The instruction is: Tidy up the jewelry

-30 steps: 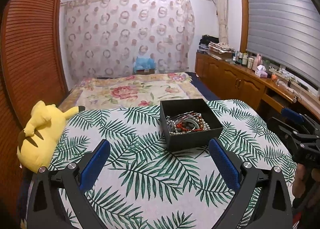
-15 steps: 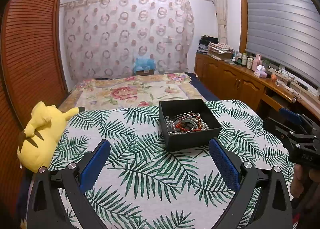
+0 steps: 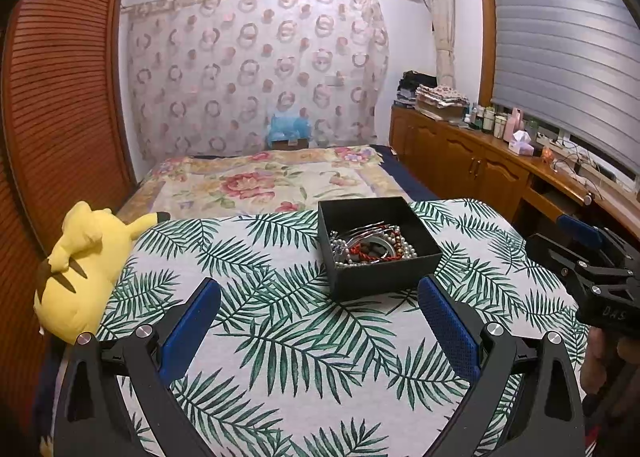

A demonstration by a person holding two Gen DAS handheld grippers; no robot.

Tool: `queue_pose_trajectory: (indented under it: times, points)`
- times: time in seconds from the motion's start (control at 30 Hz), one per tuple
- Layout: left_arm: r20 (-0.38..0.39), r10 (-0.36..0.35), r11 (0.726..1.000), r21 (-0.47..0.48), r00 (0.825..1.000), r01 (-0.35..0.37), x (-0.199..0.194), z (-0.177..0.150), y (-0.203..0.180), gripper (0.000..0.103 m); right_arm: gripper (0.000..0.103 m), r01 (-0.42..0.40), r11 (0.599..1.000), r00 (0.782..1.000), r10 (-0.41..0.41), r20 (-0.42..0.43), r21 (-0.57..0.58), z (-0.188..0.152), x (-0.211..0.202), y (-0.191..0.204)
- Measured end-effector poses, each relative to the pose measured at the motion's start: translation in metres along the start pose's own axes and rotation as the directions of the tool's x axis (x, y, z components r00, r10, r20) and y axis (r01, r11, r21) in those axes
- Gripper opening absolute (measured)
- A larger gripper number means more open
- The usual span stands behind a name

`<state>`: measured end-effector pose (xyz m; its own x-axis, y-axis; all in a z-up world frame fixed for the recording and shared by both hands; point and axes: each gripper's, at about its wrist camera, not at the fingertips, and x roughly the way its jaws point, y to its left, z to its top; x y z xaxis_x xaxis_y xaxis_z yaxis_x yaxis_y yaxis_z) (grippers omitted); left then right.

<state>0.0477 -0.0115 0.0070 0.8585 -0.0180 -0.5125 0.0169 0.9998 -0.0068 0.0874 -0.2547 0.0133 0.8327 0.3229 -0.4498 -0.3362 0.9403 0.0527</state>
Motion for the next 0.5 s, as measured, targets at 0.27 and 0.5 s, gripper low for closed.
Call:
queue_pose_trajectory:
  times: [0.27,0.5]
  points:
    - [0.000,-0.005,1.000,-0.003,1.000,0.005,0.0004,0.0002,0.0007,0.095,0.100,0.000,1.000,1.000,0.000,0.000,0.000,-0.0003,-0.0003,0.0000]
    - [0.000,-0.005,1.000,-0.003,1.000,0.005,-0.0007,-0.0002,-0.0008,0.095,0.100,0.000,1.000,1.000,0.000,-0.001,-0.001,-0.0002,0.0000,-0.0002]
